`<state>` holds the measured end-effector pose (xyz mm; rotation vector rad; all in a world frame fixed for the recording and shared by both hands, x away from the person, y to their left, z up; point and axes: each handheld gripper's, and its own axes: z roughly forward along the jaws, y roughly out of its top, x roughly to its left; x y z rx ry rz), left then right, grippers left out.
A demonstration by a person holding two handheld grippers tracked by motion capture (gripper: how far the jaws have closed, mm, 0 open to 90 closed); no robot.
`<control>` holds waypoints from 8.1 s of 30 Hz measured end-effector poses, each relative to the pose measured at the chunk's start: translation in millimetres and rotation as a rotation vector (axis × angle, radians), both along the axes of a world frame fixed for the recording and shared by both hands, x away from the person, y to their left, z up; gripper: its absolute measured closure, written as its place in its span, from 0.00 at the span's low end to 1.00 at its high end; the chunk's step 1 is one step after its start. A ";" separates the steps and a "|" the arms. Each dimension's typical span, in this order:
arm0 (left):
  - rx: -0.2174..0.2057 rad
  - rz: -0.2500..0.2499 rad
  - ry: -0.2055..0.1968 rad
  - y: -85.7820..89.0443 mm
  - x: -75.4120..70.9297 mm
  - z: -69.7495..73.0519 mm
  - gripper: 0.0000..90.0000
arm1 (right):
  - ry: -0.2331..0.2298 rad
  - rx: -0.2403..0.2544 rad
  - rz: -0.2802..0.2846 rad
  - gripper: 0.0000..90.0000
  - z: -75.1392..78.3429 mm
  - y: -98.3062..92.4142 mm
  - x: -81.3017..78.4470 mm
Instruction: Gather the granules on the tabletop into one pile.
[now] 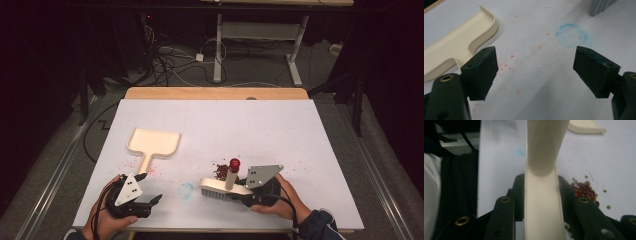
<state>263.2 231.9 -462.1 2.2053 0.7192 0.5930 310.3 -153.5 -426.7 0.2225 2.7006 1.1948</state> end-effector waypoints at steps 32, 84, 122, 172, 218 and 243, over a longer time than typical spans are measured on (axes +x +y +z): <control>-0.001 0.016 0.016 -0.6 1.2 -1.7 0.21 | -0.246 0.026 -0.324 0.75 12.2 -9.2 75.2; -0.005 -0.002 0.011 -2.6 1.0 0.5 0.21 | -0.160 0.004 -0.721 0.75 -3.0 4.7 10.0; 0.000 0.008 -0.004 0.4 -0.4 1.7 0.21 | -0.019 0.082 0.070 0.75 -5.5 -68.9 6.6; -0.005 0.027 0.001 3.1 -2.1 2.9 0.21 | 0.073 0.067 -0.374 0.74 72.3 -147.2 -24.1; 0.021 -0.010 0.023 -2.3 1.4 -2.3 0.21 | 0.181 -0.120 -0.817 0.61 -11.6 -141.6 134.2; 0.014 -0.001 0.013 -0.7 0.8 -0.8 0.21 | 0.106 -0.080 -0.974 0.55 -19.9 -123.4 138.3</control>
